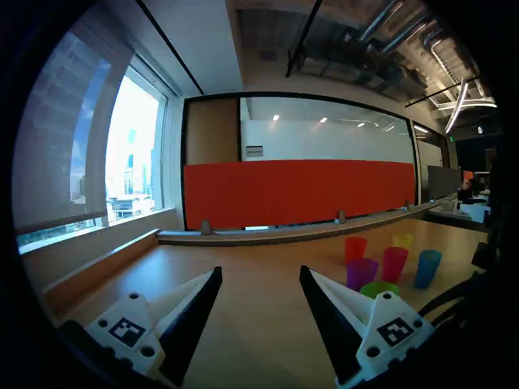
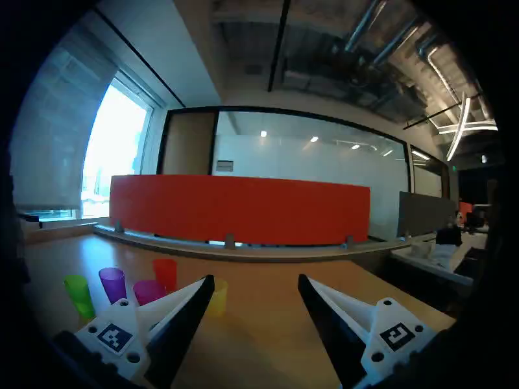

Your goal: Pour water

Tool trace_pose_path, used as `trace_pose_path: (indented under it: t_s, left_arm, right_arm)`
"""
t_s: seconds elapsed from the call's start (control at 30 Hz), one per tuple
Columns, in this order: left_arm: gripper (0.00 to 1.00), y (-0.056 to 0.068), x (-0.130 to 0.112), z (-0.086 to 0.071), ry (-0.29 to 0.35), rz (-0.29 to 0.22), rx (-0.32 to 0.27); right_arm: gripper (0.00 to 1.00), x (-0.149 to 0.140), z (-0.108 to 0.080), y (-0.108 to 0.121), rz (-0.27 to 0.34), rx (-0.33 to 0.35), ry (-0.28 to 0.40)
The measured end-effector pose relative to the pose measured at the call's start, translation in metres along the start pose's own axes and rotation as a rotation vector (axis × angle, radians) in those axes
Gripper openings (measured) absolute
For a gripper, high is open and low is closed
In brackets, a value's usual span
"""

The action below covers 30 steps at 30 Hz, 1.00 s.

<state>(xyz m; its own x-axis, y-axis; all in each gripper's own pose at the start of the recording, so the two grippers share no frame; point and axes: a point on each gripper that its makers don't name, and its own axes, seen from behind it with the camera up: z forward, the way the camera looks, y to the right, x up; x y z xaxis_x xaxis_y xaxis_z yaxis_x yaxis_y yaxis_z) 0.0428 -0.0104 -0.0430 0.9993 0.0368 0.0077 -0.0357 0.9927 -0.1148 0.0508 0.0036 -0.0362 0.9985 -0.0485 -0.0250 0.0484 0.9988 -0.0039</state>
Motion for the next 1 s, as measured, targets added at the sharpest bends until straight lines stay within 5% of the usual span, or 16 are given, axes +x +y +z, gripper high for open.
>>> trace_pose_path:
  t_s: [0.5,1.0]
  left_arm:
    - [0.88,0.009,0.005,0.005,0.033,-0.026,-0.02]
    - [0.88,-0.005,0.006,0.016,0.069,0.026,0.092]
  right_arm:
    - [1.0,-0.016,0.002,-0.008,0.016,0.0,-0.042]
    - [1.0,-0.007,0.011,-0.014,-0.012,-0.014,-0.065]
